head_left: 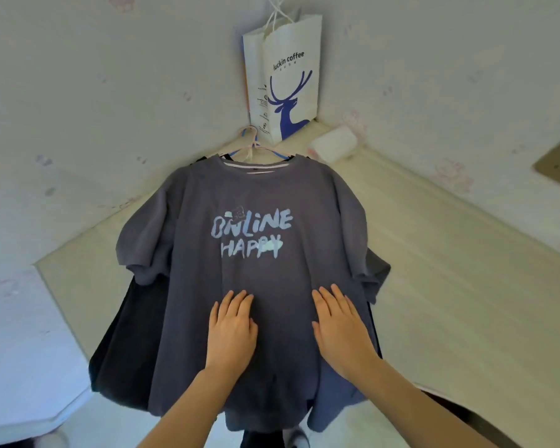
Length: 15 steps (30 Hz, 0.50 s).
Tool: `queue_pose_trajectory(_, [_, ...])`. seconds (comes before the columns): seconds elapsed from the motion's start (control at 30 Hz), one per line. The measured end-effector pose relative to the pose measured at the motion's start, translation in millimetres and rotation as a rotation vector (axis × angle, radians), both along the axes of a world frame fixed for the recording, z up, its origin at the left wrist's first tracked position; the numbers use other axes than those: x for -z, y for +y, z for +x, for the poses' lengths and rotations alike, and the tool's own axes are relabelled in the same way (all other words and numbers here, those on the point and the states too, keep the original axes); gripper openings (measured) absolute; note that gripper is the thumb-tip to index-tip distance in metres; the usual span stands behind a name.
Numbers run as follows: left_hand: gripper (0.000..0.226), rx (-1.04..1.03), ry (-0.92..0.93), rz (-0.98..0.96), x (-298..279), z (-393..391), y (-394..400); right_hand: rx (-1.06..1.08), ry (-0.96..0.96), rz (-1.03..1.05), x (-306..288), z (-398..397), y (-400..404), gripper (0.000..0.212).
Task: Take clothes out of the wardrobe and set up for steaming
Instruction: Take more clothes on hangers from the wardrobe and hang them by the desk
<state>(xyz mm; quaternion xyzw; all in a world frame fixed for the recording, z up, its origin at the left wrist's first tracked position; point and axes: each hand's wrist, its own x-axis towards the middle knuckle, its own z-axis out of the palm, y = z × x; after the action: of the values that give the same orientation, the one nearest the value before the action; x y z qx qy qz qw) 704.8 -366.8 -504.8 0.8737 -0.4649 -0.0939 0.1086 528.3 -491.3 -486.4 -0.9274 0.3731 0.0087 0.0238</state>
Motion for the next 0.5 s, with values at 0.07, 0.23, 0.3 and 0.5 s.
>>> queue_pose_trajectory(0.07, [0.043, -0.007, 0.027, -0.033, -5, -20, 14, 0.007, -0.006, -0.023, -3, -17, 17, 0.060])
queue_pose_trajectory(0.23, [0.041, 0.026, 0.036, -0.137, -24, -60, 50, 0.063, -0.038, -0.056, -11, -57, 65, 0.063])
queue_pose_trajectory(0.3, [0.037, 0.060, 0.017, -0.177, -32, -71, 62, 0.074, -0.055, -0.061, -15, -70, 84, 0.072])
queue_pose_trajectory(0.5, [0.036, 0.233, -0.010, -0.201, -45, -99, 100, 0.138, -0.125, -0.147, -20, -97, 138, 0.052])
